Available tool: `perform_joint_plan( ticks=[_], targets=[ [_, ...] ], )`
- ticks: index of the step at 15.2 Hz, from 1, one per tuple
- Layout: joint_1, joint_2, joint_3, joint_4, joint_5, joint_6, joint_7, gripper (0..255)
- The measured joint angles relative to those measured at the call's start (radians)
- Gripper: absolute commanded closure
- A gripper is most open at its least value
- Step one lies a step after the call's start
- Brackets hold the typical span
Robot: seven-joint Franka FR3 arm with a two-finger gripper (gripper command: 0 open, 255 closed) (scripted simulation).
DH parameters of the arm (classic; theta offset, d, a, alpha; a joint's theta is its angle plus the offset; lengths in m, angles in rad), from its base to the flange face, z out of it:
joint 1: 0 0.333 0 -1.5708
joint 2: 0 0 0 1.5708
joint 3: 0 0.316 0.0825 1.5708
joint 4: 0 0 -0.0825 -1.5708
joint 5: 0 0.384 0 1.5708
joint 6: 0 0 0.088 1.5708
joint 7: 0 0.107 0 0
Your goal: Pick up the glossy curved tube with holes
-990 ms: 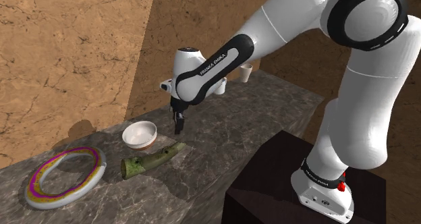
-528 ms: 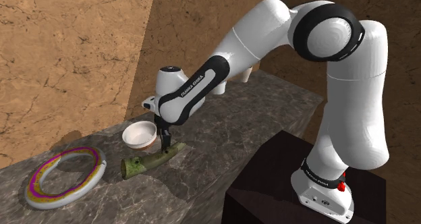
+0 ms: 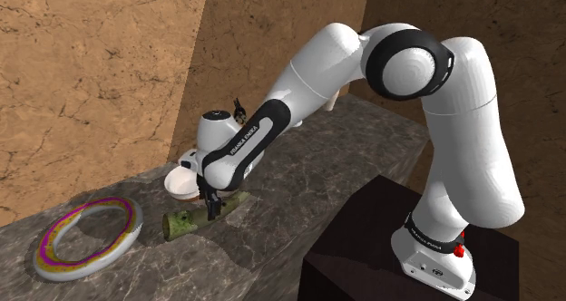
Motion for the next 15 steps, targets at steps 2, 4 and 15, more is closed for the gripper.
perform_joint_plan(
  ticks=[2, 4, 15],
  targets=[
    [0.000, 0.021, 0.002, 0.001, 0.001, 0.020, -0.004, 0],
    [-0.001, 0.045, 0.003, 0.007, 0.002, 0.037, -0.010, 0],
    [-0.002, 0.049, 0.004, 0.006, 0.003, 0.043, -0.012, 255]
  ],
)
